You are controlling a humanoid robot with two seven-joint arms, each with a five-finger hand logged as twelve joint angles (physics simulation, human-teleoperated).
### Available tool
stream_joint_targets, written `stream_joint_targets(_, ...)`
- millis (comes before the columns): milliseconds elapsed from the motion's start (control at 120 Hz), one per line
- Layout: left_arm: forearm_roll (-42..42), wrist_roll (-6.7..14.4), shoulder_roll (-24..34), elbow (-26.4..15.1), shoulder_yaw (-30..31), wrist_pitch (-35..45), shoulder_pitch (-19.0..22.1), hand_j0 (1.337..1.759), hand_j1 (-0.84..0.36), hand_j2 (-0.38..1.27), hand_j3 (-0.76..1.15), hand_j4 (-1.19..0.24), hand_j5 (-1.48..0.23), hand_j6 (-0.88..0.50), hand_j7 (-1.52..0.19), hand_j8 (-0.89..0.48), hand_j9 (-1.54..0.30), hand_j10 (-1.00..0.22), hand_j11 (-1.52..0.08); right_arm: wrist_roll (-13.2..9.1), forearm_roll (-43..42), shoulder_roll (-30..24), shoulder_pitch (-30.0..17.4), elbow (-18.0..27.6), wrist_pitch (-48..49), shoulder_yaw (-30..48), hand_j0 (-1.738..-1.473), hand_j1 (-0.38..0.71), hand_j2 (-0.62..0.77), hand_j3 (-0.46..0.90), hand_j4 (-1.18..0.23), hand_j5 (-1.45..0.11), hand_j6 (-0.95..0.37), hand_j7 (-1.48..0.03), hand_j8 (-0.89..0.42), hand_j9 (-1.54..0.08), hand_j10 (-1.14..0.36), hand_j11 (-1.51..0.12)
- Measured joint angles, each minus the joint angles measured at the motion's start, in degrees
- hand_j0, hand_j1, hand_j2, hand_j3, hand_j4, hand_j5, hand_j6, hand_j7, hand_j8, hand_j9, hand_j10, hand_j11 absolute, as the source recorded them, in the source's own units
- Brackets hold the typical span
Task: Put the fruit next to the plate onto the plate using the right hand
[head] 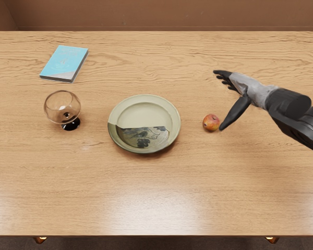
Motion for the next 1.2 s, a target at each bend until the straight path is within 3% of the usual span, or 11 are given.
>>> stream_joint_targets(183,0.0,0.0,0.0,0.0,0.0,0.0,0.0,1.658,0.35,0.0,0.0,0.0,0.0,0.0,0.0,0.0,0.0,0.0,0.0,0.0,-5.0,3.4,4.6,-2.6,-11.5,-13.3,-1.658,-0.3,-0.01,0.0,-0.05,-0.06,-0.05,-0.06,-0.05,-0.06,-0.05,-0.06)
stream_joint_targets(408,0.0,0.0,0.0,0.0,0.0,0.0,0.0,1.658,0.35,0.0,0.0,0.0,0.0,0.0,0.0,0.0,0.0,0.0,0.0,0.0,-6.8,4.6,5.1,-4.6,-19.5,-18.5,-1.658,-0.26,-0.01,0.0,-0.08,-0.1,-0.08,-0.1,-0.08,-0.1,-0.08,-0.1)
stream_joint_targets(858,0.0,0.0,0.0,0.0,0.0,0.0,0.0,1.658,0.35,0.0,0.0,0.0,0.0,0.0,0.0,0.0,0.0,0.0,0.0,0.0,-7.2,5.2,2.7,-4.6,-22.9,-20.3,-1.658,0.11,-0.07,0.0,-0.38,-0.5,-0.39,-0.5,-0.38,-0.5,-0.38,-0.5)
stream_joint_targets(1200,0.0,0.0,0.0,0.0,0.0,0.0,0.0,1.658,0.35,0.0,0.0,0.0,0.0,0.0,0.0,0.0,0.0,0.0,0.0,0.0,-7.1,5.8,1.2,-4.8,-23.0,-20.3,-1.658,0.18,-0.08,0.0,-0.46,-0.57,-0.45,-0.58,-0.43,-0.57,-0.44,-0.58)
